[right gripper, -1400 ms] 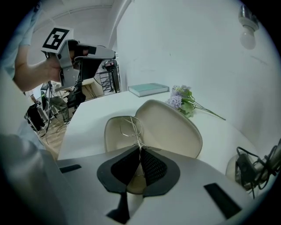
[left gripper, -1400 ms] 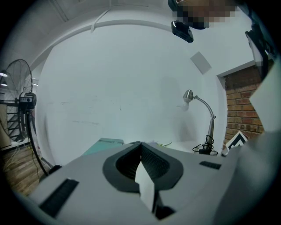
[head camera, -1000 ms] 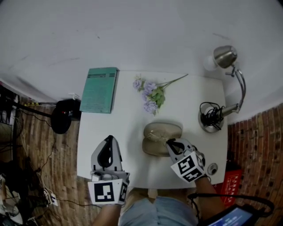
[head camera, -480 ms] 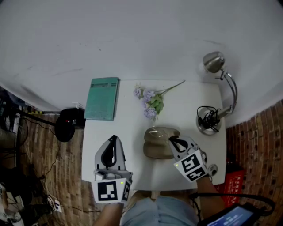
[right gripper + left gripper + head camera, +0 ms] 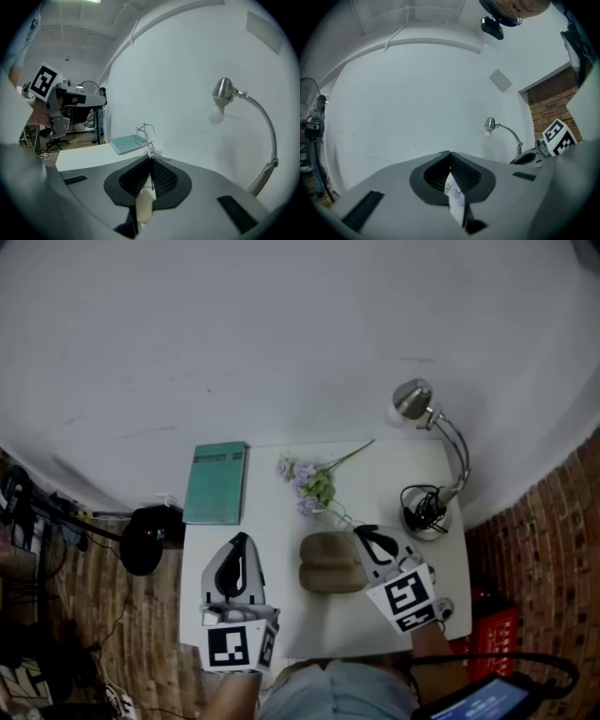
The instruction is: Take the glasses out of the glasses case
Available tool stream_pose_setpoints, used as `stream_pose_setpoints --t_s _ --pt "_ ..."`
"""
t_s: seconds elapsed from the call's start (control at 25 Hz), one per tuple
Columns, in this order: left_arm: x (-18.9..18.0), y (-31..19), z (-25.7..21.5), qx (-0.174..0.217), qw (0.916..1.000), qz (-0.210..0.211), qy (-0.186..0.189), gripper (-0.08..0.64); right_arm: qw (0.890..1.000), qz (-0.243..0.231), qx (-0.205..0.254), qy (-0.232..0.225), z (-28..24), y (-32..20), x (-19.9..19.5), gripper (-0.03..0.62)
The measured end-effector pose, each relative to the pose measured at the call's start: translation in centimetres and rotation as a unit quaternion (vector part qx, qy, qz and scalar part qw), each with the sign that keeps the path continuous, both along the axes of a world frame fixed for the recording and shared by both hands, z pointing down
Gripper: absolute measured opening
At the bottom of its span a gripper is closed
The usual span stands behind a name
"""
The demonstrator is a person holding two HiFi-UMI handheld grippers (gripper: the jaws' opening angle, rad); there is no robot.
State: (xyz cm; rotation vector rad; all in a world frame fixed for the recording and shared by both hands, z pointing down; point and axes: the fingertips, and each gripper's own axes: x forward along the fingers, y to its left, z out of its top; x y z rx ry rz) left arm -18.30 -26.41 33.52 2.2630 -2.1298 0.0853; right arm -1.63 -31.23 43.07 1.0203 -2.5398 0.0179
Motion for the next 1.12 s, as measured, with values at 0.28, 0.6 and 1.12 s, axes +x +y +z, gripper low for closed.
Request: stream_pose_setpoints --t_s 0.28,0.6,1.12 --pt "1.3 -0.8 -3.1 0.02 0.9996 0.02 -0.007 0.006 0.996 0.034 0.071 -0.037 -6.2 -0.7 1.3 0.026" --pt "2.2 -1.8 -6.8 0.066 0.997 0.039 -0.012 0.006 0.983 0.073 0.152 -0.078 -13.6 -1.4 2.5 0.026" --pt "3.1 -1.7 -12.2 0.147 0.9874 0.058 -0.015 0.006 0.956 0.103 0.247 -0.119 -21.7 0.1 3.8 0.026"
